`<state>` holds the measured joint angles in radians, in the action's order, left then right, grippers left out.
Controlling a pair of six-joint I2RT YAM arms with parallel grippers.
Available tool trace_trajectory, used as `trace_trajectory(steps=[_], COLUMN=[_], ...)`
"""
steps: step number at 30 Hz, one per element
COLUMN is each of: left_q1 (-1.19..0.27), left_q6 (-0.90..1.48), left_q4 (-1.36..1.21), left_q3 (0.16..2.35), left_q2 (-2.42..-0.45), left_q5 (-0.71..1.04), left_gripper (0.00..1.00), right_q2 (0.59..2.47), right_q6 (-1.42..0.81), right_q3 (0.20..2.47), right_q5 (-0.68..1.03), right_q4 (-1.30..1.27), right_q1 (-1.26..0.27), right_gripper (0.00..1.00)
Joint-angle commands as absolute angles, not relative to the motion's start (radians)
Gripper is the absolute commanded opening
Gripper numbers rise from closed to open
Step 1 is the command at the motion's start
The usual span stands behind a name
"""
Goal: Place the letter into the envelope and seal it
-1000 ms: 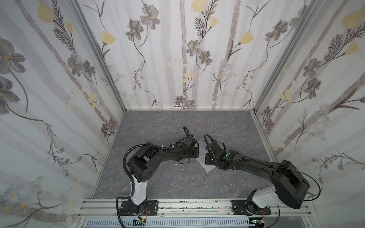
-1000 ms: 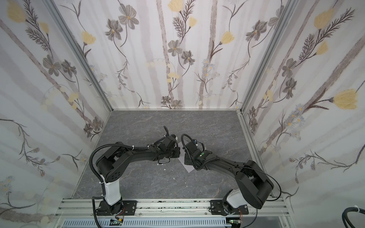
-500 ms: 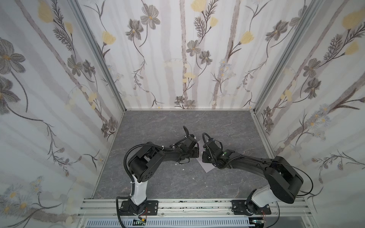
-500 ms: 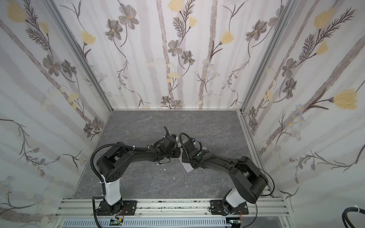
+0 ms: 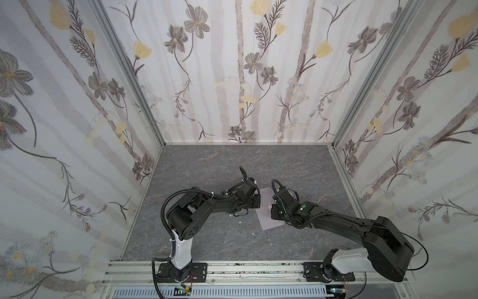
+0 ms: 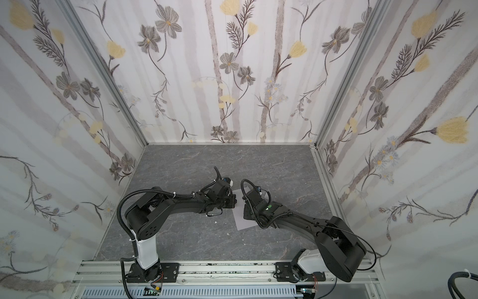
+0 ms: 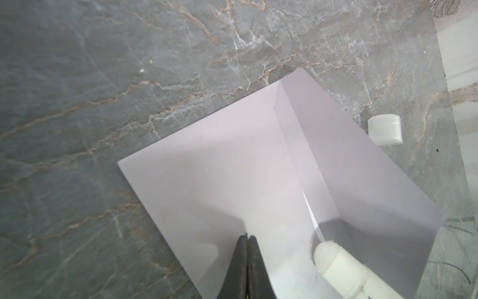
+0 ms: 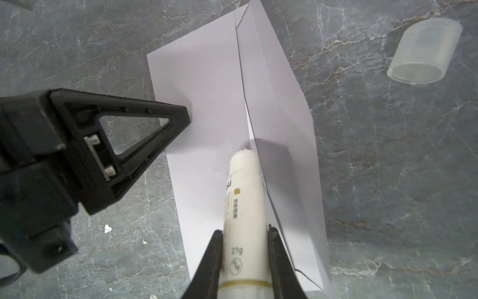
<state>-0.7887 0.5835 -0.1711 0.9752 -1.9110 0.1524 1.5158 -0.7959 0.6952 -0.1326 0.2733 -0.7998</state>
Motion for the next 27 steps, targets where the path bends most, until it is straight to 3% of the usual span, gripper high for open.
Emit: trace_trajectory(steps=[1, 15, 27], left_q1=[-0.792, -0.816, -0.817], left_q6=[0.596, 0.611, 0.636], left_q4=[-0.034, -0.034, -0.035], left_q3=[0.961, 0.957, 0.947], left_q2=[-1.917, -1.908, -1.899], left_q5=[0.143, 0.158, 0.163], left_gripper=[0.0, 0.0, 0.0], right_q2=[1.511, 1.659, 1.454], right_q6=[-0.837, -0.796, -0.816], right_q3=[0.689, 0.781, 0.788], right_q5=[-0.114, -0.155, -0.203], right_q4=[0.299, 0.262, 0.355], right_q1=[-0.813, -0.798, -0.812], right_gripper=[0.0, 0.0, 0.0])
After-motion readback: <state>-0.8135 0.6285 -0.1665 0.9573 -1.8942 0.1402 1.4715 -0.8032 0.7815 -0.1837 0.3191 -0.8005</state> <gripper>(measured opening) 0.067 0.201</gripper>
